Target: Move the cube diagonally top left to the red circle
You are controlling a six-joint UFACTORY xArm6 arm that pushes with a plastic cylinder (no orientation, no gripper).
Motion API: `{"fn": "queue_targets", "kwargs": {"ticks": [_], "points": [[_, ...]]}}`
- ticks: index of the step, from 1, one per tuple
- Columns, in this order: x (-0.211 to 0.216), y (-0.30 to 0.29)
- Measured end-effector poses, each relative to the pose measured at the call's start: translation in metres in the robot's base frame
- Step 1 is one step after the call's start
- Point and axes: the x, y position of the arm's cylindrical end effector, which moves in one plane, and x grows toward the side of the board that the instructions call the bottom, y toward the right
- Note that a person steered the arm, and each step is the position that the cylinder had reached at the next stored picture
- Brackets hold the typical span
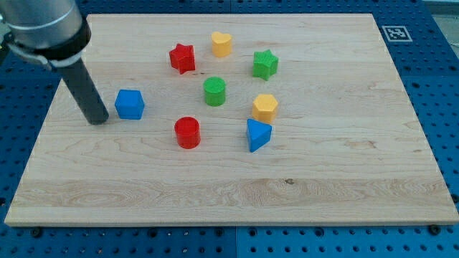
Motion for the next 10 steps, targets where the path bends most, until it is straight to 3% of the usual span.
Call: {"fn": "queue_targets", "kwargs": {"ticks": [2, 6, 10], "points": [[-0.036, 0.0], [-0.025, 0.004], [-0.01, 0.043]]}}
